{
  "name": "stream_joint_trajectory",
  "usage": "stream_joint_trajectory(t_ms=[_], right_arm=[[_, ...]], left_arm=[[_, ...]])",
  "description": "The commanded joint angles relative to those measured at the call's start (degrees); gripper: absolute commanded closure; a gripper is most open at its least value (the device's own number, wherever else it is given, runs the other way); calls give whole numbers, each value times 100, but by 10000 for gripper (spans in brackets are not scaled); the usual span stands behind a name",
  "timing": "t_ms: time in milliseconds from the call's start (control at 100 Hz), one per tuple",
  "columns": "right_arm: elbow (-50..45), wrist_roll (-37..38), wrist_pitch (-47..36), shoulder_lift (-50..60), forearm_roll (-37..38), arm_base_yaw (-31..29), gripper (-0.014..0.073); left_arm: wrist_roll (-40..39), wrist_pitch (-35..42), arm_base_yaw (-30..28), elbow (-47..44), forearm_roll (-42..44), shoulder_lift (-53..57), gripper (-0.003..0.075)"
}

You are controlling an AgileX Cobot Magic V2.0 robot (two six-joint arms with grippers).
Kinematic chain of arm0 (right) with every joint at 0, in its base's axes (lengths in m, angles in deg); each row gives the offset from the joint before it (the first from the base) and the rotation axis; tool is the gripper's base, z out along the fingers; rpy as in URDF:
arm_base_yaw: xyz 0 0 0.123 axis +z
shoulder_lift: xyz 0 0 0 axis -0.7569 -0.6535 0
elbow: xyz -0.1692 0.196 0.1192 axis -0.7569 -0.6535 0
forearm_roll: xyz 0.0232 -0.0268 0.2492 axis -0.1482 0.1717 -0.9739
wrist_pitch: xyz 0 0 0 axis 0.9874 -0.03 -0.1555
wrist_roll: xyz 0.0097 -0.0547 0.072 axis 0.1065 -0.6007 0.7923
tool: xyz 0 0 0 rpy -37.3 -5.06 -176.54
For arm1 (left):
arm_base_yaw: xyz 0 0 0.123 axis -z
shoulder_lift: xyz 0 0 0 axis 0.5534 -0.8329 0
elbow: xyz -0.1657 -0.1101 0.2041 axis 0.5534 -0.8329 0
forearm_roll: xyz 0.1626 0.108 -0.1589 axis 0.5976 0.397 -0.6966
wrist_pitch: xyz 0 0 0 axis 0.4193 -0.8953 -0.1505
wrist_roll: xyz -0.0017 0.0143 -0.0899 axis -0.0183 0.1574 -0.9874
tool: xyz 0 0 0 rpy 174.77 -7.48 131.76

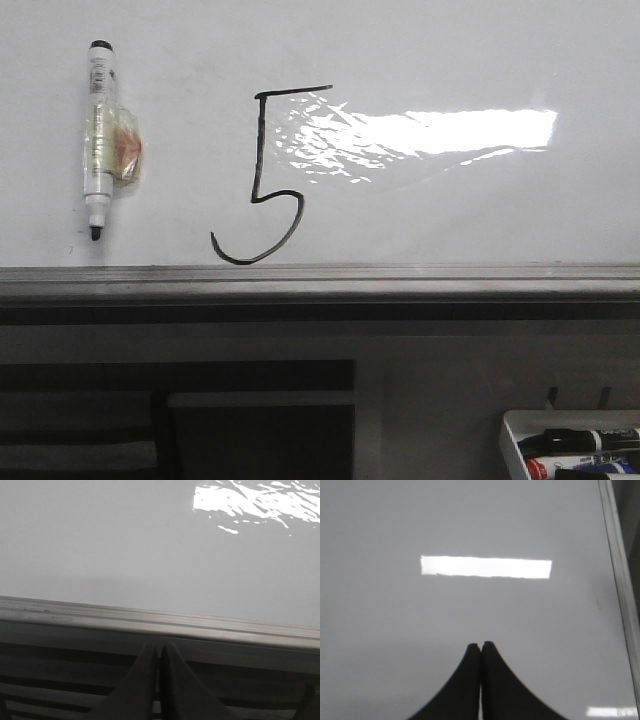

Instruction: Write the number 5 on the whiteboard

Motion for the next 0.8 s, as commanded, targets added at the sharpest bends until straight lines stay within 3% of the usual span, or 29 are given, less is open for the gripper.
stream_joint_trajectory(t_ms=[0,140,200,450,790], right_arm=[[-155,0,-331,139,-19,-85,655],[-781,0,-331,514,-389,-85,655],[-753,-32,328,685,-410,-85,655],[-777,-60,1578,674,-410,-85,655],[-777,-73,1579,684,-399,-85,655]], left_arm=[[17,343,-13,-98,-44,163,741],[17,343,-13,-98,-44,163,741],[17,343,-13,-98,-44,163,741],[17,343,-13,-98,-44,163,741],[17,343,-13,-98,-44,163,741]])
